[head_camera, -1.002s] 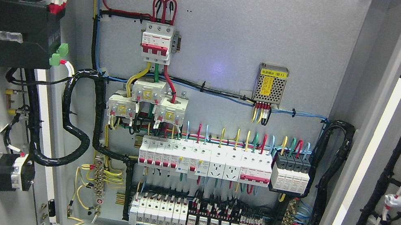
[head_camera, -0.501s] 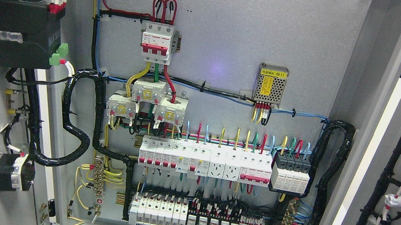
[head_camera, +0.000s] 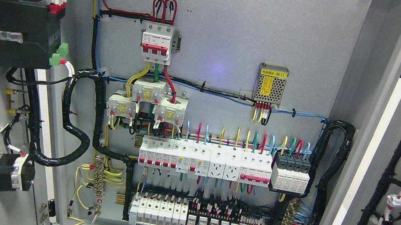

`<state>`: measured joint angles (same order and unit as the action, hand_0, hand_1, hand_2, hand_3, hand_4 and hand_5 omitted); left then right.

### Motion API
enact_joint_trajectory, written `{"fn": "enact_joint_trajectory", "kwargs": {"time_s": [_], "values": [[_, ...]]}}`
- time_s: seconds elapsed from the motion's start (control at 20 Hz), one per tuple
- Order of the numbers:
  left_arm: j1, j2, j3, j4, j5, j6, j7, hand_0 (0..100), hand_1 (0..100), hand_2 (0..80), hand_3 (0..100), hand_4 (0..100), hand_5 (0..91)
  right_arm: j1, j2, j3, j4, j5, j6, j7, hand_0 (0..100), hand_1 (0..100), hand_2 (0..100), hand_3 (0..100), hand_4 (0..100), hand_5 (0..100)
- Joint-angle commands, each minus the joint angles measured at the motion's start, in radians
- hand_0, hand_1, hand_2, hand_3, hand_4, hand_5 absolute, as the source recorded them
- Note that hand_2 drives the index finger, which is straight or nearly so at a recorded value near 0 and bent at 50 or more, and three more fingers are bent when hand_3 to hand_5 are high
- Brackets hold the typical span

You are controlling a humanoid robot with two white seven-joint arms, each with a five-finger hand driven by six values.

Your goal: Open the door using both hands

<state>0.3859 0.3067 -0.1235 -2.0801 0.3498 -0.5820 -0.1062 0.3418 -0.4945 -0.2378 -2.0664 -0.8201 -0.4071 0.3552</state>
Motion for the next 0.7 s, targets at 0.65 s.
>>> {"fn": "enact_joint_trajectory", "kwargs": {"time_s": [0.65], "values": [[0.087, 0.084, 0.199, 0.006, 0.192, -0.036, -0.003, 0, 0, 0.0, 0, 0, 0.0, 0.052, -0.01, -0.083, 0.022, -0.076, 0.002, 0.004, 0, 0, 0, 0, 0, 0]]}}
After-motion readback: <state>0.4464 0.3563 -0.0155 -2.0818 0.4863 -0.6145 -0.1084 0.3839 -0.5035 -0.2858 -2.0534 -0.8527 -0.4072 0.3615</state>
